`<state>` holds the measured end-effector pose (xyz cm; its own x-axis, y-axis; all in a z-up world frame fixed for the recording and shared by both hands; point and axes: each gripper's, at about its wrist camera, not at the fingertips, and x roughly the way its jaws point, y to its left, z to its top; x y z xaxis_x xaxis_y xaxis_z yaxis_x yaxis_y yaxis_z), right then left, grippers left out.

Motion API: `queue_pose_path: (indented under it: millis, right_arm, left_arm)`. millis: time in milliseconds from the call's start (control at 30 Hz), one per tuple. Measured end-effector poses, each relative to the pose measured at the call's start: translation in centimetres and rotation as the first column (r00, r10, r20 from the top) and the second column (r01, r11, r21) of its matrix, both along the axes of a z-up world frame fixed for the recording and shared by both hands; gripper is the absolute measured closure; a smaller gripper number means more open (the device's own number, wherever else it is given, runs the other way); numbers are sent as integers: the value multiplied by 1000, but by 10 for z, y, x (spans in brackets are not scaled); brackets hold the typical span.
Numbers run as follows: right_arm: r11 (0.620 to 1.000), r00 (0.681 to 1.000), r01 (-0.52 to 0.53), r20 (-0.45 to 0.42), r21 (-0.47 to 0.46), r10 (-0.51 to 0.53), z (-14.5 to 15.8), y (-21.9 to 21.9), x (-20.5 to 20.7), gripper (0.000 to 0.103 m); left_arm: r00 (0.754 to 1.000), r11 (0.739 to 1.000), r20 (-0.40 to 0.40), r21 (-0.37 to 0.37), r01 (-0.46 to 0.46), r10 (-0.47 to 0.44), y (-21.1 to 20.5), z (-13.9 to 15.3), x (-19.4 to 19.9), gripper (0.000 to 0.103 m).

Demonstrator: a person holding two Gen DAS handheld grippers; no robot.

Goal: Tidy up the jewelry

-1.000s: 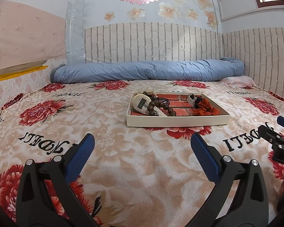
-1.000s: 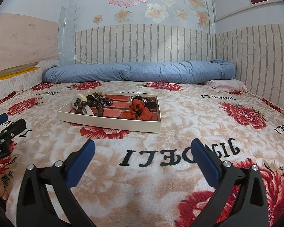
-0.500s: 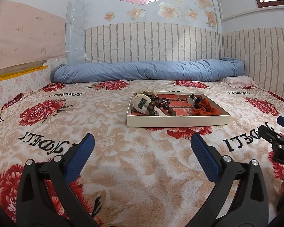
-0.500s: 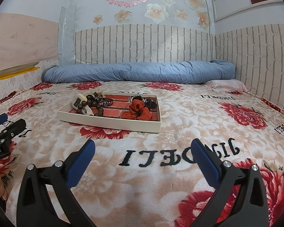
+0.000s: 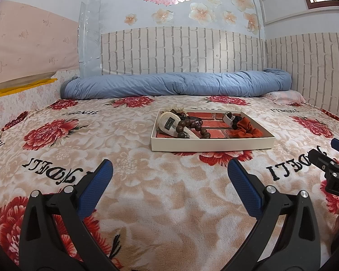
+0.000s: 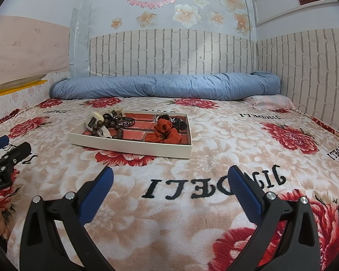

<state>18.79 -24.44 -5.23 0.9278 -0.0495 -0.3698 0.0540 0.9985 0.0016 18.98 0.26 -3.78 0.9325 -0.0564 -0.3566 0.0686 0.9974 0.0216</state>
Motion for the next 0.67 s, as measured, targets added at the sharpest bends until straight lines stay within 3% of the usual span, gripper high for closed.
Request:
queue_pose_path:
  millis: [667]
  right_arm:
    - [1000,1000,0,0,-2,0,0,0,0,4]
  left_arm:
    - [1000,1000,-6,6,2,-2,1,-2,3,5]
